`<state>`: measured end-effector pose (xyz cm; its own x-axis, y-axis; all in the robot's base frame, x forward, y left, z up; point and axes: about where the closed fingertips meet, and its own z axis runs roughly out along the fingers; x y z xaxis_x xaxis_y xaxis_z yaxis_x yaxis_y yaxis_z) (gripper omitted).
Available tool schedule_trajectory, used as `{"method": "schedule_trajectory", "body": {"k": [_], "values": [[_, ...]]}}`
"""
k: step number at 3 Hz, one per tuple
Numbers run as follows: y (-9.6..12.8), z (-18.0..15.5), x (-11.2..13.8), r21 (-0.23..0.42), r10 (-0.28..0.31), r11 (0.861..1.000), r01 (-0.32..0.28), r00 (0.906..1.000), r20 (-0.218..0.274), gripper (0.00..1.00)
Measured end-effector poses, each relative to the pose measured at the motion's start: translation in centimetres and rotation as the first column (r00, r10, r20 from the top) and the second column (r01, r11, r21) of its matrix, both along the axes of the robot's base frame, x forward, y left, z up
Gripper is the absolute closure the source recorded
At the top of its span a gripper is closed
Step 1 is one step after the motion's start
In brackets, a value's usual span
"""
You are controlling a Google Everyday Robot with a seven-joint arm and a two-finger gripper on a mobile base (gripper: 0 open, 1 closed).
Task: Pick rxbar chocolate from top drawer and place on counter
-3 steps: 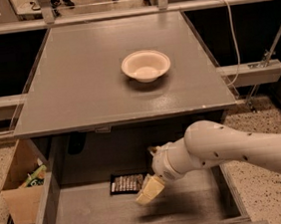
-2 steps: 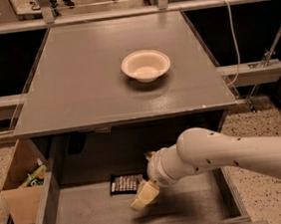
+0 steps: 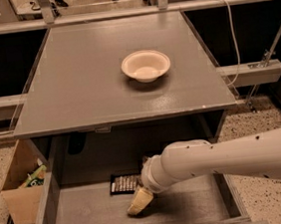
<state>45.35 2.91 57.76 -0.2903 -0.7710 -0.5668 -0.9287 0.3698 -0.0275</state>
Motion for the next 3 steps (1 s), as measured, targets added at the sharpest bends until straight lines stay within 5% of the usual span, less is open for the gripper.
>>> {"method": "schedule_trajectory", "body": {"k": [1,3], "values": [[-0.08,-0.38,0.28,-0.016,-0.006,1.0,0.006,1.0,0.005,0.0],[-0.07,-0.37,0.28,-0.016,-0.006,1.0,0.006,1.0,0.005,0.42]]}}
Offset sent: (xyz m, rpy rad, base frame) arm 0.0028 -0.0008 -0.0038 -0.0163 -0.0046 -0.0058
